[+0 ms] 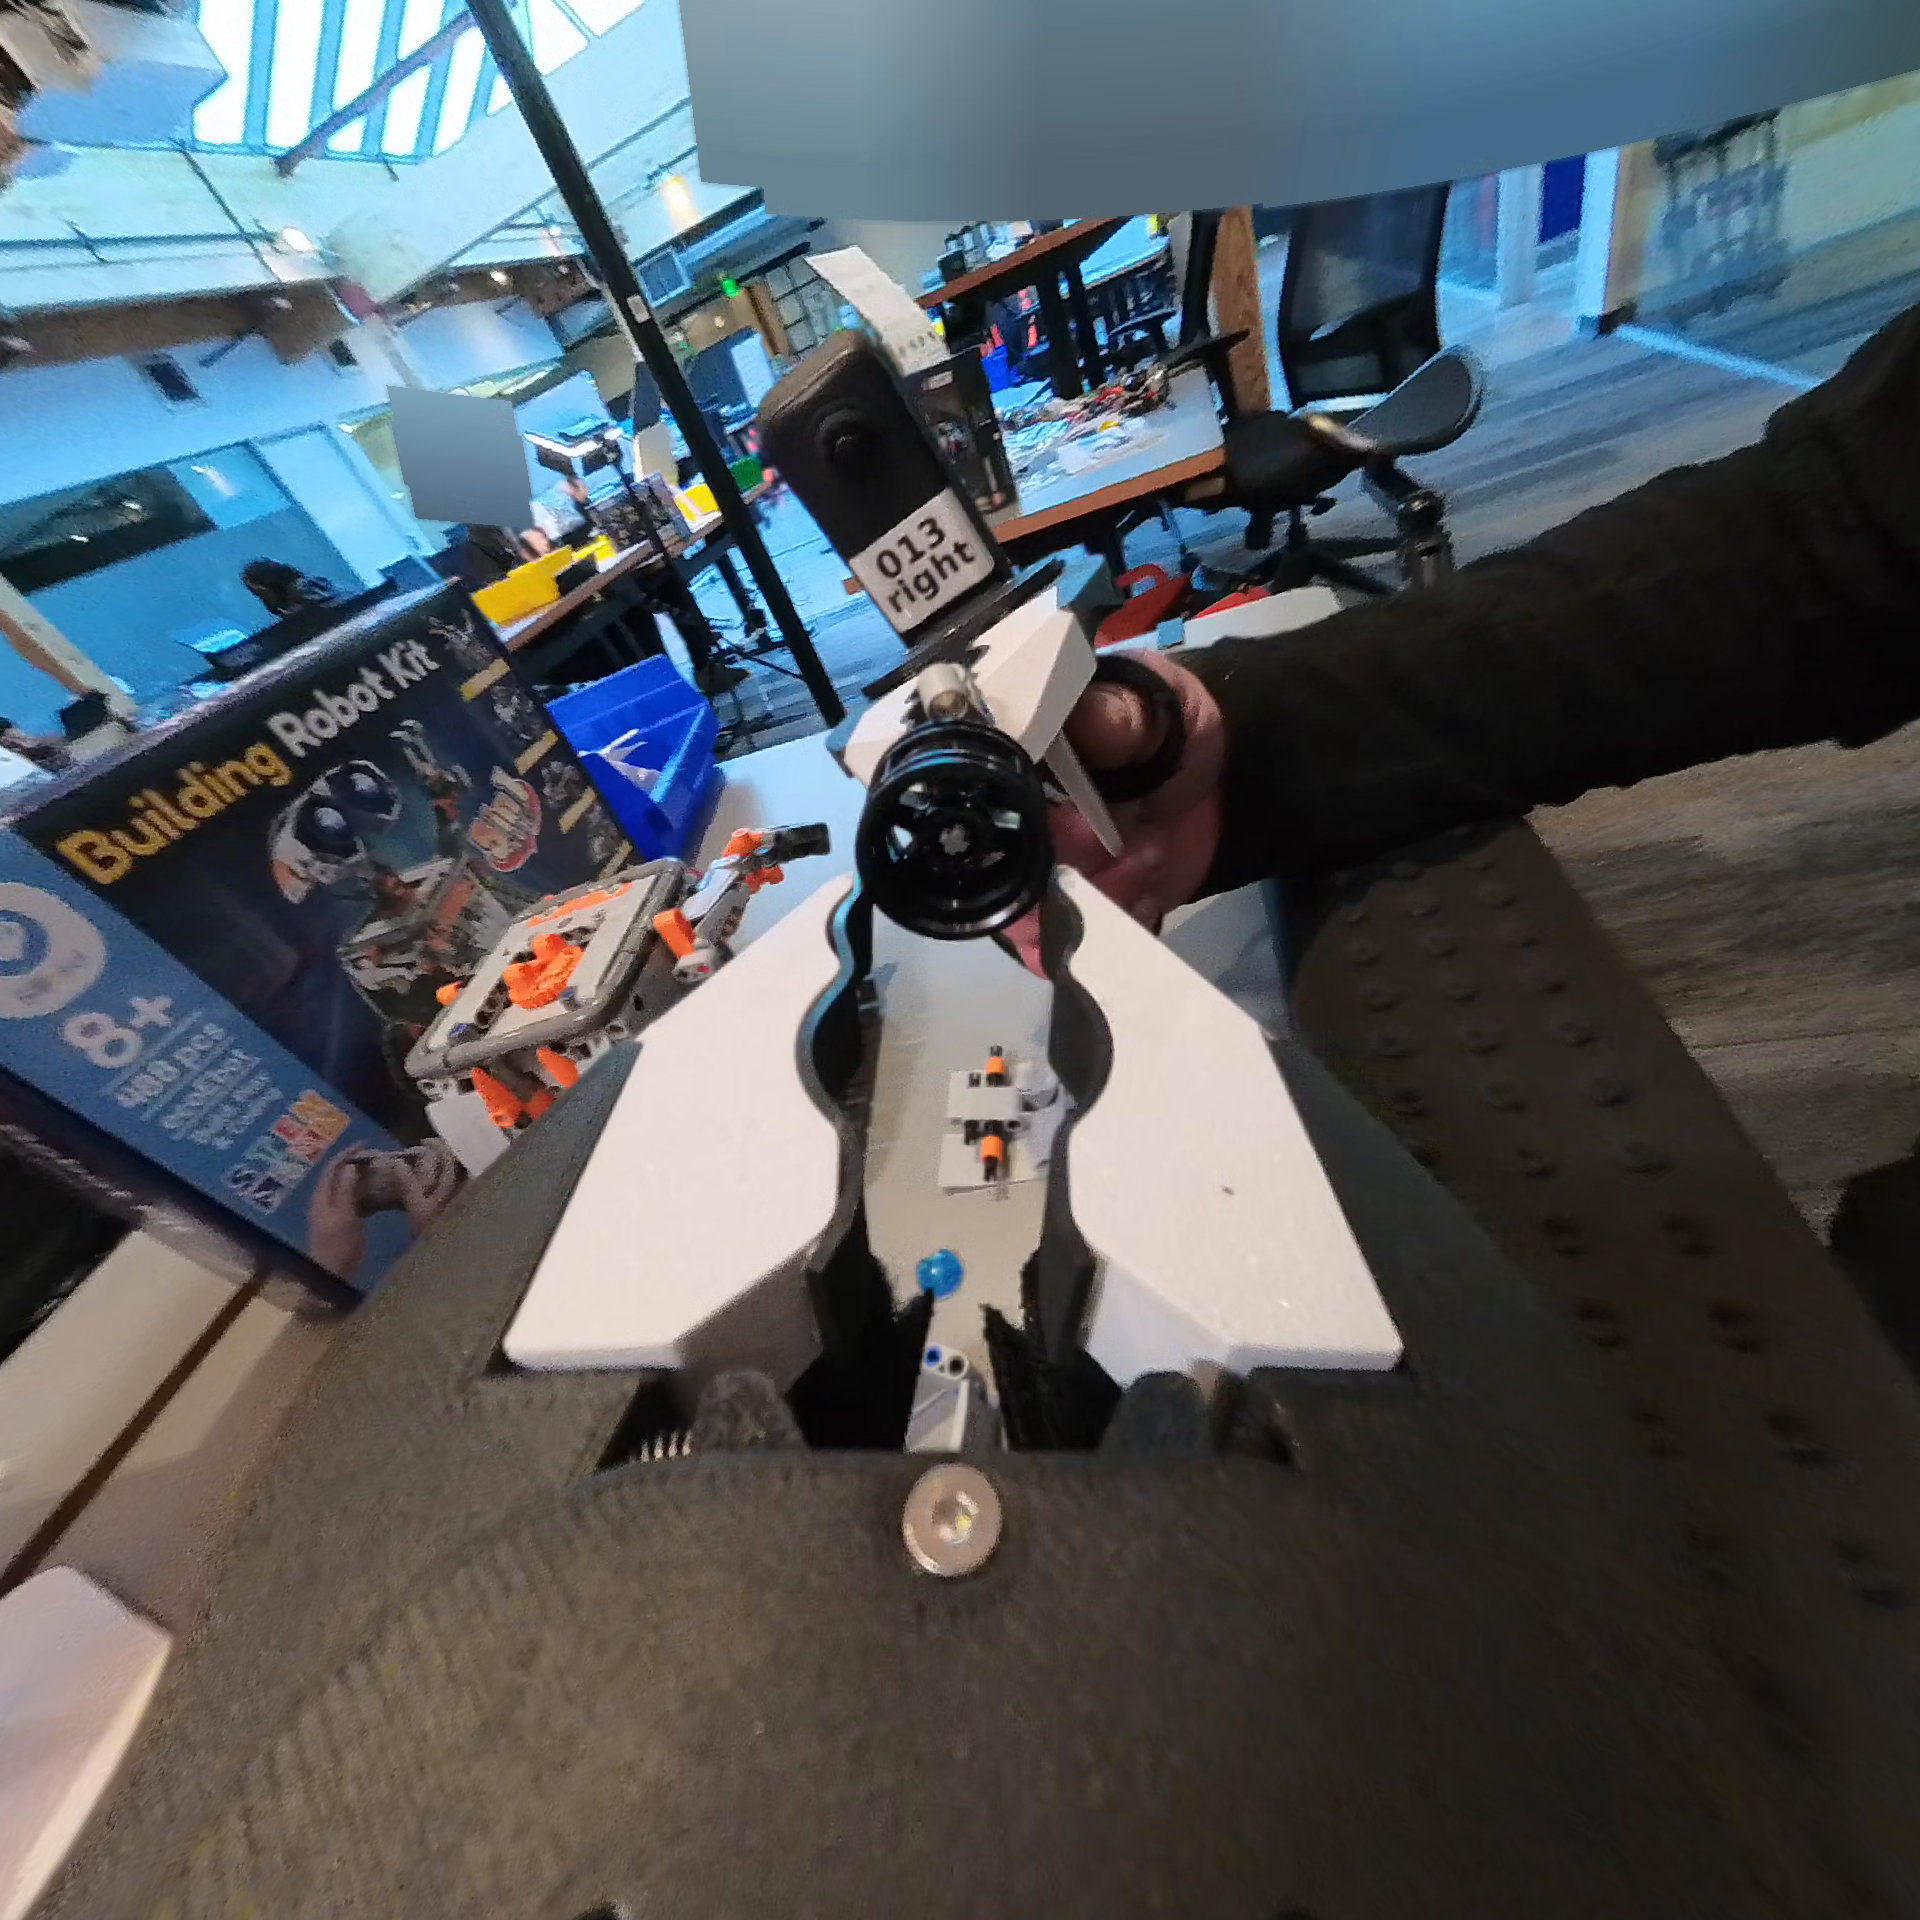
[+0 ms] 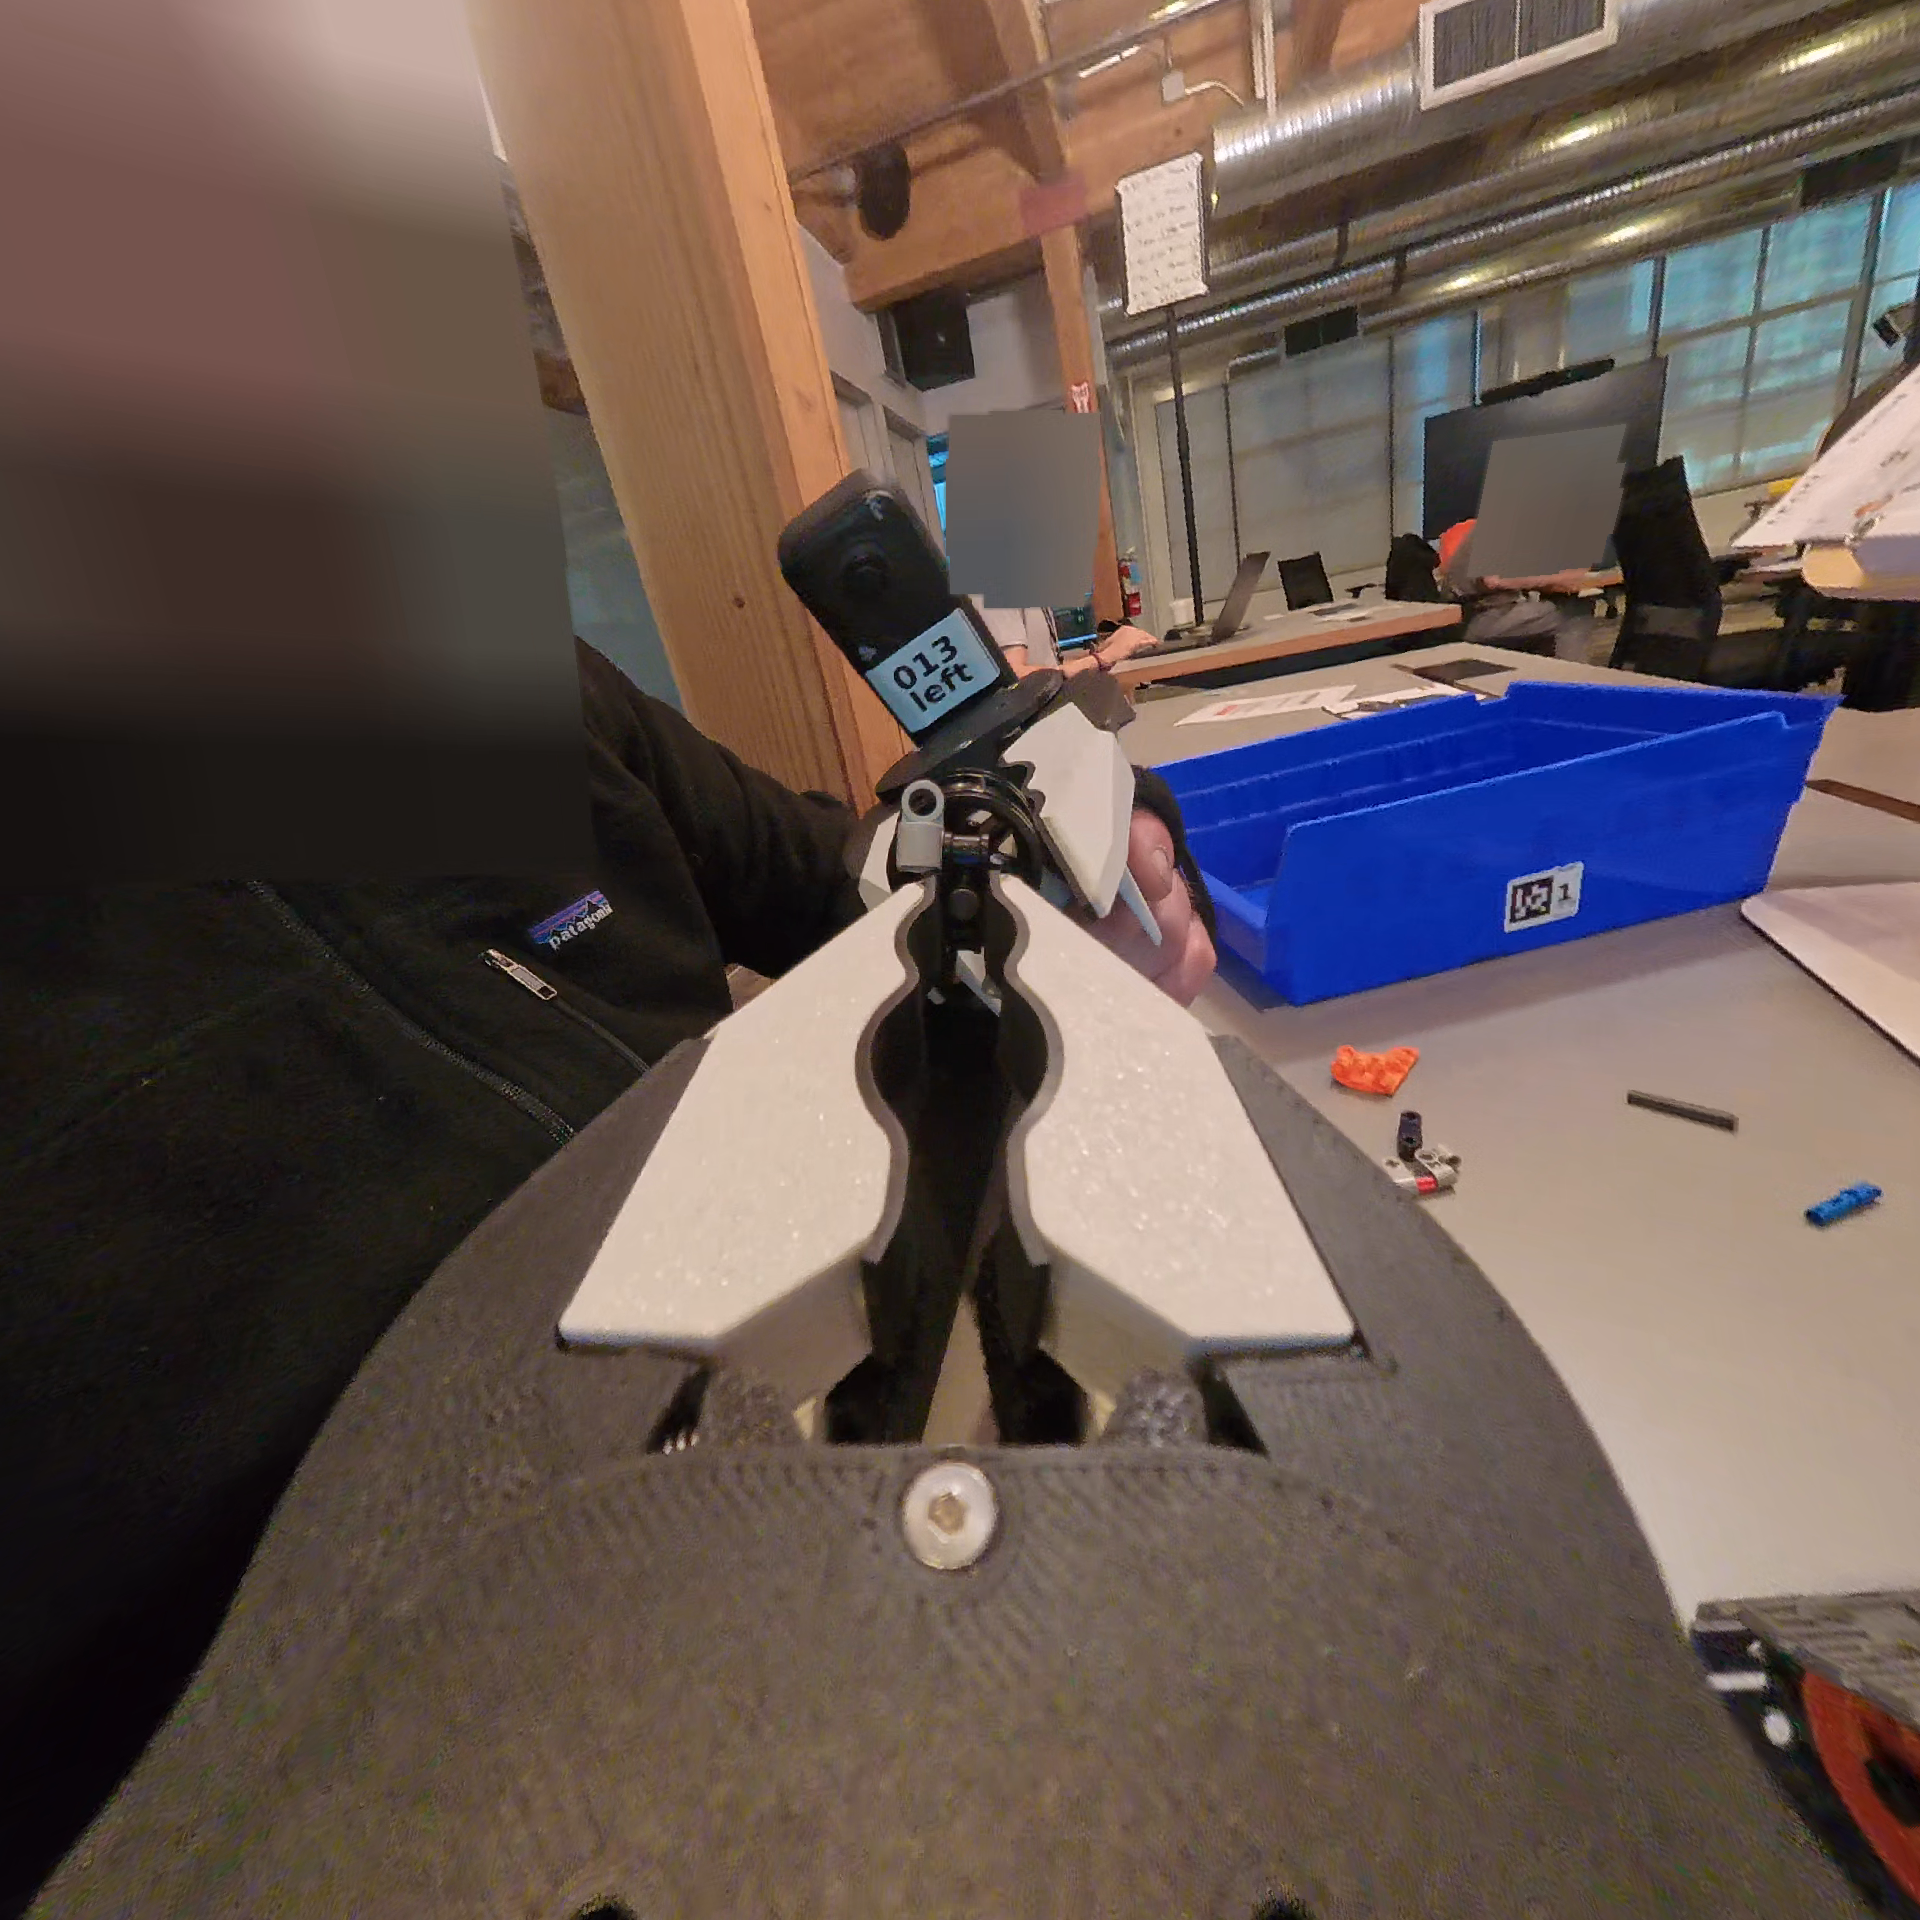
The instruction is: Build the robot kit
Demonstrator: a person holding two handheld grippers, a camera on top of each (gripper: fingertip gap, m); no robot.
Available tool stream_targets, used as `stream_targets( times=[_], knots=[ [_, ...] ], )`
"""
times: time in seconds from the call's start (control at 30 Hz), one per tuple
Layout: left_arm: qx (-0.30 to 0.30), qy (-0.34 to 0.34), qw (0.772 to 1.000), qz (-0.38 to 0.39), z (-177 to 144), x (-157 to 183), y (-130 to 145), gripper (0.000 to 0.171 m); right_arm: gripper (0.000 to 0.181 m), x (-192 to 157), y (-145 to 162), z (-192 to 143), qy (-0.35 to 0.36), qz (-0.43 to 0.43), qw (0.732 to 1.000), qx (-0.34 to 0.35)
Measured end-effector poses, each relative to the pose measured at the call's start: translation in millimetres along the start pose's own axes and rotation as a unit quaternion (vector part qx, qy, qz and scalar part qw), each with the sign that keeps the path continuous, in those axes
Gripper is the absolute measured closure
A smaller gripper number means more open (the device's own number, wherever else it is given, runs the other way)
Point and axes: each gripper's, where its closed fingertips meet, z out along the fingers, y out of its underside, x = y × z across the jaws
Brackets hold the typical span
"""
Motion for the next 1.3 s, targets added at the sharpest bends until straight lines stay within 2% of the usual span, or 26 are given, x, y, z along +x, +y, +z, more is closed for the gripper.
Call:
stream_targets(
  times=[0.1, 0.13, 0.2, 0.27, 0.4, 0.53, 0.57, 0.6, 0.63, 0.7, 0.77, 0.83, 0.93, 0.97, 1.03, 1.07, 1.1, 1.2, 1.3],
  knots=[
    [-0.016, -0.02, 0.999, 0.041, -1, 1, -2, 0.158, 0.176, -7, -6, 0, -0.019, -0.004, 1.0, 0.019],
    [-0.019, -0.023, 0.999, 0.044, -1, 2, -3, 0.158, 0.177, -7, -7, 0, -0.018, -0.01, 1.0, 0.021],
    [-0.023, -0.021, 0.999, 0.038, 0, 4, -5, 0.152, 0.177, -10, -10, 0, -0.021, -0.016, 0.999, 0.027],
    [-0.011, -0.024, 0.999, 0.03, -1, 5, -10, 0.139, 0.177, -12, -15, -1, -0.025, -0.016, 0.999, 0.039],
    [0.018, -0.047, 0.997, 0.051, -6, 5, -29, 0.133, 0.177, -17, -17, -1, -0.034, -0.021, 0.998, 0.043],
    [0.004, -0.055, 0.996, 0.067, -2, 14, -29, 0.116, 0.177, -18, -25, -3, -0.029, -0.04, 0.997, 0.062],
    [-0.004, -0.037, 0.997, 0.061, -1, 19, -26, 0.128, 0.177, -17, -30, -6, -0.02, -0.043, 0.996, 0.075],
    [-0.012, 0.009, 0.999, 0.051, 0, 32, -22, 0.158, 0.177, -16, -34, -9, -0.013, -0.047, 0.995, 0.084],
    [-0.023, 0.02, 0.999, 0.031, 3, 36, -18, 0.148, 0.177, -16, -35, -10, -0.013, -0.046, 0.995, 0.086],
    [-0.043, 0.013, 0.998, 0.041, 4, 33, -12, 0.143, 0.177, -16, -33, -11, -0.015, -0.047, 0.995, 0.082],
    [-0.02, -0.001, 0.999, 0.025, -2, 22, -19, 0.139, 0.177, -18, -32, -10, -0.021, -0.045, 0.996, 0.081],
    [-0.005, -0.019, 1.0, 0.003, -5, 12, -23, 0.126, 0.177, -18, -31, -9, -0.026, -0.041, 0.996, 0.077],
    [0.003, -0.026, 1.0, 0.012, -6, 9, -25, 0.116, 0.177, -17, -26, -6, -0.024, -0.04, 0.997, 0.063],
    [0.007, -0.009, 1.0, 0.019, -5, 16, -26, 0.119, 0.177, -16, -25, -4, -0.023, -0.042, 0.997, 0.058],
    [0.009, -0.007, 0.999, 0.032, -4, 21, -27, 0.112, 0.177, -14, -26, -5, -0.016, -0.044, 0.997, 0.058],
    [0.007, 0.016, 0.999, 0.038, -3, 29, -25, 0.122, 0.177, -12, -27, -7, -0.008, -0.045, 0.997, 0.06],
    [0.011, 0.052, 0.998, 0.042, -4, 41, -25, 0.142, 0.177, -10, -27, -8, 0.0, -0.049, 0.997, 0.055],
    [-0.003, 0.021, 1.0, 0.011, -6, 26, -21, 0.131, 0.177, -14, -24, -3, 0.0, -0.06, 0.997, 0.039],
    [0.019, -0.018, 1.0, -0.004, -19, 3, -26, 0.121, 0.176, -15, -24, 5, 0.009, -0.079, 0.997, 0.012]
  ],
)
